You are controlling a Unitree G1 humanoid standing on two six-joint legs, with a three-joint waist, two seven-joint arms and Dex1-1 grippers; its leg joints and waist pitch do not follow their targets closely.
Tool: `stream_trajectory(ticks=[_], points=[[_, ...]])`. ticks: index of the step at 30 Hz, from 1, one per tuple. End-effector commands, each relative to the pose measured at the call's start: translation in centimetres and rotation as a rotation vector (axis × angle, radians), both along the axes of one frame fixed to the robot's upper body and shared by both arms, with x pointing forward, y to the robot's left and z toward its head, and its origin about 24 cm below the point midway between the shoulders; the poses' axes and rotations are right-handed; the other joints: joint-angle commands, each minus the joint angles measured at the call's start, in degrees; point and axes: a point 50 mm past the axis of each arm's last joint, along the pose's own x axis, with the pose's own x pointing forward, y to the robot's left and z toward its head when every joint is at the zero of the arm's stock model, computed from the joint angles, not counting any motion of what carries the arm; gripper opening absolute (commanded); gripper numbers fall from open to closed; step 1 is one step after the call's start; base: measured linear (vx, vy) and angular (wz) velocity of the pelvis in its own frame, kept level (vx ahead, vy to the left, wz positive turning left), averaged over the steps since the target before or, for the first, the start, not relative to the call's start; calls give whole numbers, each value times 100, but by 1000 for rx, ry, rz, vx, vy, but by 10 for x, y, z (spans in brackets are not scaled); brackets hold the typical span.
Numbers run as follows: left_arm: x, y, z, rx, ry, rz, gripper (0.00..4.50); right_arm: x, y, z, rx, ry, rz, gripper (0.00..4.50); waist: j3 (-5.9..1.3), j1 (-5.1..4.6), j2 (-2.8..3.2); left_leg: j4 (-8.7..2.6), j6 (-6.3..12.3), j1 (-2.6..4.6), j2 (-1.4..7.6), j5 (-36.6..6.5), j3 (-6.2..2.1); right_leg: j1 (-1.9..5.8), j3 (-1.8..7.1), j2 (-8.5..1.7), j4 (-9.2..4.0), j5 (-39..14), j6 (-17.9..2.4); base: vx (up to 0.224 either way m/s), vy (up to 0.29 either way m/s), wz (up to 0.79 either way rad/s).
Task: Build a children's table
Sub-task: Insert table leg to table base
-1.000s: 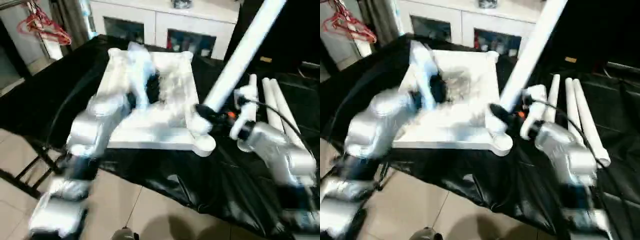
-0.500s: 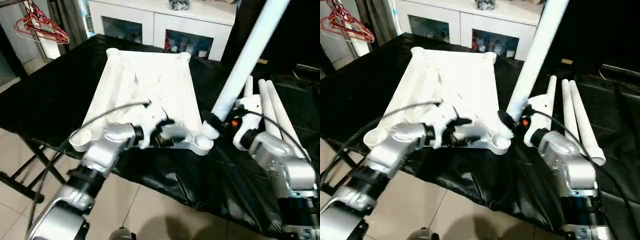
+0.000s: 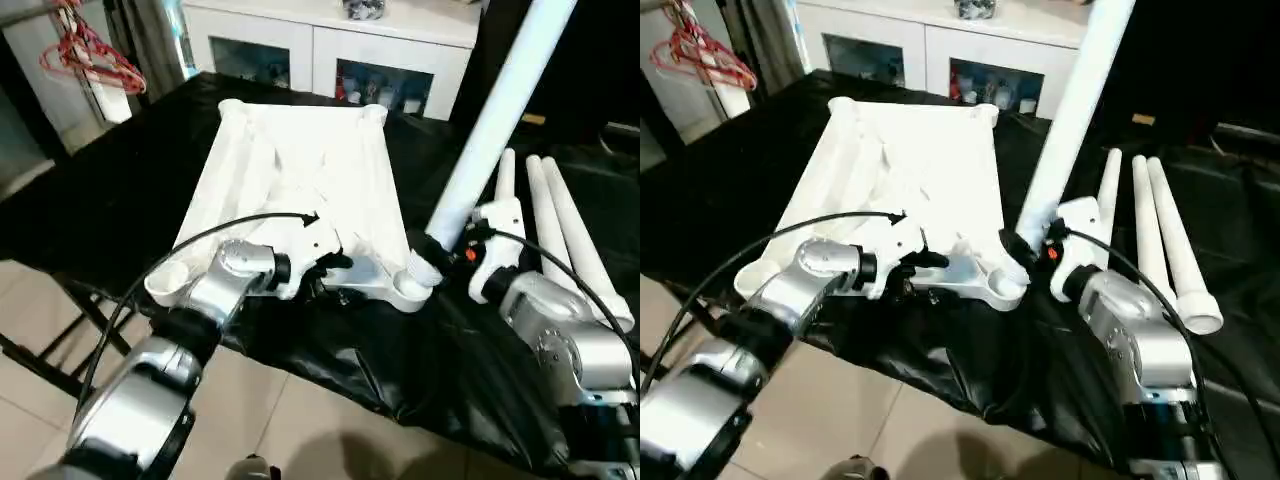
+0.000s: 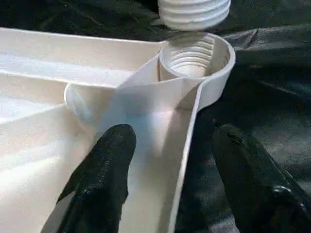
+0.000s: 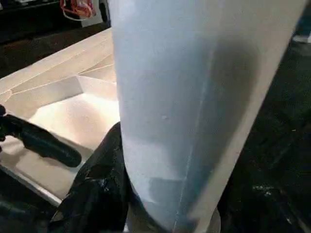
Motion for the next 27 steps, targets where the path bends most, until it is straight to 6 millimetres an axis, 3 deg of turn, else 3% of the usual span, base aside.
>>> stream_trajectory(ticks=[1, 5, 13, 15, 18, 27], points=[[1, -1, 1, 22, -5, -20, 266, 0, -2, 8, -7, -35, -3, 191, -453, -10, -38, -419, 162, 81, 320, -783, -152, 375, 363, -613, -516, -1277, -790, 0, 0, 0], [1, 1, -2, 27, 6, -21, 233, 1, 0, 8, -10, -36, 10, 191, -449, -33, -57, -420, 197, 88, 325, -809, -148, 354, 358, -604, -527, -1284, -814, 0, 0, 0], [2, 4, -8, 46, 36, -23, 176, 2, 3, 8, -13, -32, 27, 191, -453, -5, -37, -423, 230, 103, 354, -778, -154, 346, 365, -632, -504, -1149, -902, 0, 0, 0], [2, 5, -9, 59, 35, -16, 135, 2, 3, 8, -14, -30, 29, 191, -452, -5, -29, -427, 224, 101, 359, -799, -156, 345, 365, -633, -505, -1139, -928, 0, 0, 0], [3, 7, -11, 83, 23, -7, 126, 2, 4, 8, -16, -28, 38, 191, -445, -9, -36, -427, 210, 98, 343, -850, -155, 357, 365, -632, -524, -1234, -885, 0, 0, 0], [4, 14, -10, 107, 40, -40, 51, 1, 13, 4, -6, 31, 201, 191, -445, -10, -46, -426, 249, 81, 346, -844, -163, 373, 357, -635, -520, -1283, -884, 0, 0, 0]])
